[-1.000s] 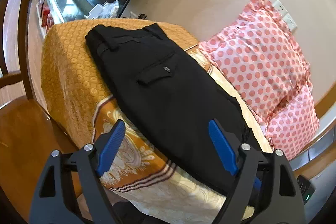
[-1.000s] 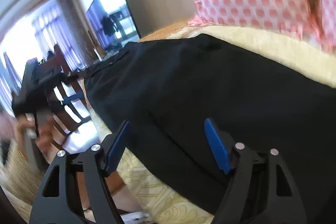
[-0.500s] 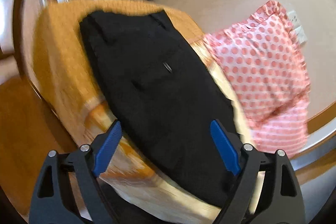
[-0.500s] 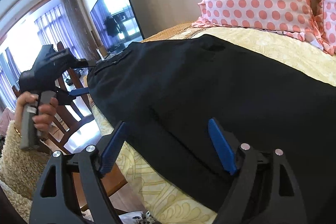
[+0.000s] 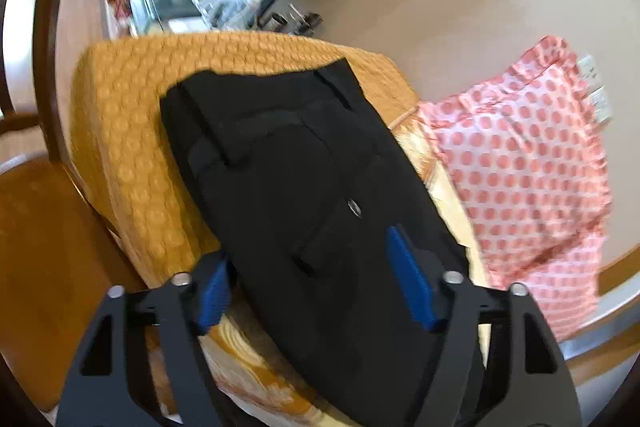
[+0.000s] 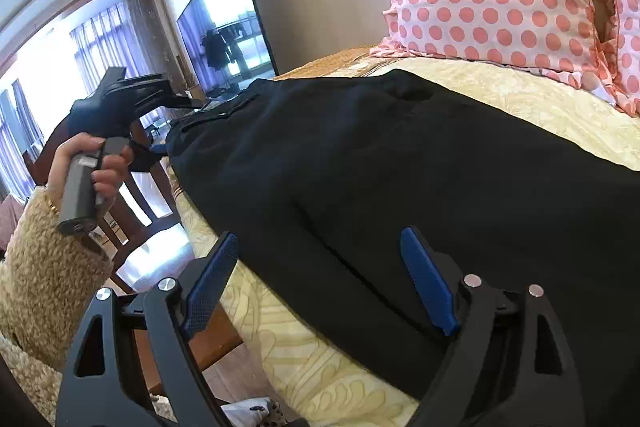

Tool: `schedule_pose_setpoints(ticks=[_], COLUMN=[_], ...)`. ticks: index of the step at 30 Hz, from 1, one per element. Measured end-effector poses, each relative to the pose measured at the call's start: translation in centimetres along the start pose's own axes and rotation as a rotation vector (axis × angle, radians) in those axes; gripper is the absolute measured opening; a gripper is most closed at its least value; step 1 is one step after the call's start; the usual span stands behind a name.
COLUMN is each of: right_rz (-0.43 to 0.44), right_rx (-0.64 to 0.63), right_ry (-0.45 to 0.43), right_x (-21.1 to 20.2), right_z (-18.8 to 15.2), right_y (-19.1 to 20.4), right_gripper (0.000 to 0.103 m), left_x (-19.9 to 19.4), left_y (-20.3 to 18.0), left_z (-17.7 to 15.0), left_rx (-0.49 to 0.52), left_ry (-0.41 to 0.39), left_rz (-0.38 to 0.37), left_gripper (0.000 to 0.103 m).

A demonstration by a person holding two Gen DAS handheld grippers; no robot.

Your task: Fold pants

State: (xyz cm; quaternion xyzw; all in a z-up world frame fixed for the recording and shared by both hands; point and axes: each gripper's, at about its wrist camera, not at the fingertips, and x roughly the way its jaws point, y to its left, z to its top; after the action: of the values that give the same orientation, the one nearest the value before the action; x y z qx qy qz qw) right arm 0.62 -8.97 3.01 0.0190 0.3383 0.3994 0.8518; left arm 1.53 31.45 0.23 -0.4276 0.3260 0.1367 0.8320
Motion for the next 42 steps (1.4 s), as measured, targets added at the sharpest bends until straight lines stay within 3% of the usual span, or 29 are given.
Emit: schedule_pose_setpoints(ticks=[1, 4, 7, 10, 14, 18, 20, 23, 25, 26, 28, 32, 37, 40, 42], right_rz=[0.008, 0.049, 0.045, 0.005, -0.116, -0.257, -0.307, -0.362, -0.391, -0.403, -0.415, -0.405, -0.415, -0.434, -0.444], right_rx=[0.011, 0.065, 0.106, 0.144, 0.208, 0.314, 0.385, 0.503, 0.559, 0.584, 0.615, 0.667, 0.670, 0.668, 0.672], right_ry=[-0.002, -0.016, -0.050, -0.103, -0.225, -0.328, -0.365, -0.399, -0.410, -0.409, -0.404, -0.394, -0.396, -0.409, -0.423], right_x=[-0.2, -1.7, -4.1, -7.1, -12.7, -17.5, -19.4, -21.5, -22.3, -22.6, -22.7, -22.5, -22.7, -23.2, -23.5], right_z=[0.0, -0.3, -0.8, -1.2, -2.2, -3.6, -4.5, -6.1, -7.0, -7.4, -7.7, -8.1, -8.4, -8.5, -8.4], right_y=[-0.1, -1.0, -2.3, -3.8, -6.4, -9.5, -11.1, -13.5, -14.7, -15.3, -16.0, -17.2, -17.2, -17.2, -17.3], right_gripper=[0.085, 0.085, 0.085, 0.085, 0.085, 0.085, 0.085, 0.085, 0.085, 0.085, 0.085, 0.085, 0.085, 0.085, 0.085], left_x=[0.1, -0.7, -1.7, -3.5, -5.3, -5.8, -4.9, -1.8, 0.5, 0.9, 0.5, 0.5, -4.0, -5.1, -3.4], left_y=[-0.3, -1.9, -4.2, -9.3, -18.8, -26.3, -28.1, -27.8, -26.4, -26.0, -25.5, -26.1, -27.8, -27.4, -26.1], left_z=[-0.1, -0.8, -1.4, -3.0, -8.3, -17.5, -23.3, -30.5, -33.5, -33.9, -33.9, -31.3, -30.2, -32.3, -35.3], left_rx=[0.023, 0.125, 0.211, 0.381, 0.672, 0.986, 1.141, 1.307, 1.343, 1.341, 1.341, 1.216, 1.155, 1.221, 1.324], left_ry=[-0.015, -0.099, -0.163, -0.245, -0.281, -0.198, -0.074, 0.126, 0.263, 0.272, 0.227, 0.296, 0.162, 0.186, 0.227], left_rz=[0.038, 0.104, 0.128, 0.119, -0.020, -0.241, -0.345, -0.391, -0.377, -0.376, -0.378, -0.439, -0.552, -0.574, -0.497], left_gripper=[0.038, 0.021, 0.017, 0.015, 0.015, 0.015, 0.015, 0.015, 0.014, 0.014, 0.014, 0.011, 0.010, 0.011, 0.011])
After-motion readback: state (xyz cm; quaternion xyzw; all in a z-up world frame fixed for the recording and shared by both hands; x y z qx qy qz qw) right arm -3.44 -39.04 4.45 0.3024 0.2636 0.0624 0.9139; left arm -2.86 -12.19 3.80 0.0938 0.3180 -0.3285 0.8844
